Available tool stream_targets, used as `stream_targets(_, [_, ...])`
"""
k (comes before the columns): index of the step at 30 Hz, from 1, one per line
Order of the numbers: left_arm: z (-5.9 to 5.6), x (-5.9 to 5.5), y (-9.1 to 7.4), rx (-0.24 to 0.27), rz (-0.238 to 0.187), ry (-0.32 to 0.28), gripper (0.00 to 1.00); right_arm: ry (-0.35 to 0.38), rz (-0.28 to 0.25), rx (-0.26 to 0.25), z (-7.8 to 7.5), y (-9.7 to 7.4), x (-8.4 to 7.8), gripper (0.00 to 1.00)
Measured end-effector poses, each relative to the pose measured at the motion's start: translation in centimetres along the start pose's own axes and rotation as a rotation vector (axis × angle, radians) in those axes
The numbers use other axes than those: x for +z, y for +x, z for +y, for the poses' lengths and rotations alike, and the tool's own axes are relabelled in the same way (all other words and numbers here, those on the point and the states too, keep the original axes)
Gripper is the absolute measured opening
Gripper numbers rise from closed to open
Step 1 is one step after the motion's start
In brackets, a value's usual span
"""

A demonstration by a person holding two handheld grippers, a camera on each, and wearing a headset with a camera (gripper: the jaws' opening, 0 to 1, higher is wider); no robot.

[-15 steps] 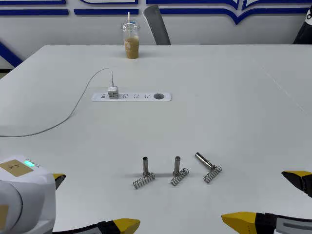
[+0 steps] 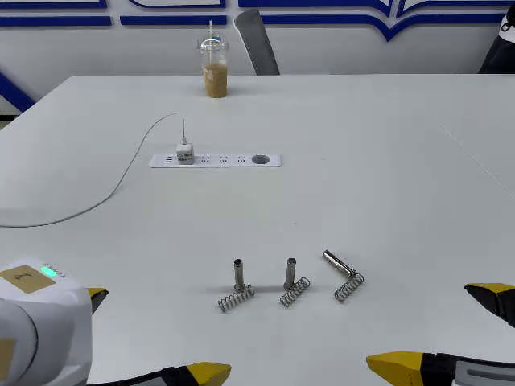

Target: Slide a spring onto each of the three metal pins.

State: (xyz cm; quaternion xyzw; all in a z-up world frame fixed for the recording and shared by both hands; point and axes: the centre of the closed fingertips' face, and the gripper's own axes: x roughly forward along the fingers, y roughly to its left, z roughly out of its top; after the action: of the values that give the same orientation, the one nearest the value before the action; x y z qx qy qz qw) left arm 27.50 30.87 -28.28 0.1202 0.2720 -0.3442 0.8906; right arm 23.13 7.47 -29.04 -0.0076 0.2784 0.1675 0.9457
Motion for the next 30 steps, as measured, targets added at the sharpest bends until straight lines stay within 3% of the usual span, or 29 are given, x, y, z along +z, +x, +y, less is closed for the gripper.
stream_targets(30, [-0.05, -0.33, 0.34, -0.007, 0.011, -0.01, 0.94, 0.008, 0.018, -0.008, -0.77, 0.75, -0.28, 0.93])
